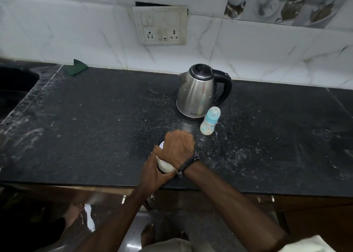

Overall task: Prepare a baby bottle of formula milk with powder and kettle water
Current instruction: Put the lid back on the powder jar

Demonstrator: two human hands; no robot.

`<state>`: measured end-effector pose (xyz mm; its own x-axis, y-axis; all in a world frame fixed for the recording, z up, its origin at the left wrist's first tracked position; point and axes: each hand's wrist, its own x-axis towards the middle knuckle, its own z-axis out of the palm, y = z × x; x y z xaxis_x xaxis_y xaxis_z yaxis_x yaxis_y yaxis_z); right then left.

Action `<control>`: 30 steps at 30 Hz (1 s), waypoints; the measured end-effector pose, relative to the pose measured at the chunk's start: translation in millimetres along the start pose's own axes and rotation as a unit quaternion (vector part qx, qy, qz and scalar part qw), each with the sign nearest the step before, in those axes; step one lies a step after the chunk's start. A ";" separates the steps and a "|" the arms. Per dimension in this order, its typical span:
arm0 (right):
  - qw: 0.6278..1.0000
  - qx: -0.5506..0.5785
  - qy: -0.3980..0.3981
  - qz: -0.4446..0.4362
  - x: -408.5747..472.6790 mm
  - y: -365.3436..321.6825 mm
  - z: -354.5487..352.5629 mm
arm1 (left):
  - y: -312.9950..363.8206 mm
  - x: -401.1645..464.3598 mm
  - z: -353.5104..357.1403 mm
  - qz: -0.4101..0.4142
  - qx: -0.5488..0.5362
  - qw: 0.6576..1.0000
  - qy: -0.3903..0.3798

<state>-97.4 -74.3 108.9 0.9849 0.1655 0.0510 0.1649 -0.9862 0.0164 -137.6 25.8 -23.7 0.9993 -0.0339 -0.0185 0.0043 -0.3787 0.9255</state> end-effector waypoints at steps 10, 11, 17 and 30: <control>0.998 0.050 0.015 0.022 -5.8 3.1 3.7 | -6.9 -0.3 2.3 0.010 0.014 1.000 0.011; 0.998 0.059 0.020 0.013 -7.2 7.3 3.5 | -8.2 -0.2 3.1 0.006 0.016 1.000 0.011; 0.972 0.206 -0.015 0.110 -9.1 45.1 12.7 | -3.3 11.1 2.3 0.001 0.051 0.998 0.029; 0.988 0.066 -0.119 0.076 -20.4 76.3 77.3 | 21.4 98.9 19.7 0.027 0.066 0.997 -0.011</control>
<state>-100.7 -153.5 31.8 0.9808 0.0243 -0.1934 0.0039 -0.9945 -0.1048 -39.4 -3.9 -13.2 0.9968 -0.0772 0.0205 -0.0562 -0.4950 0.8671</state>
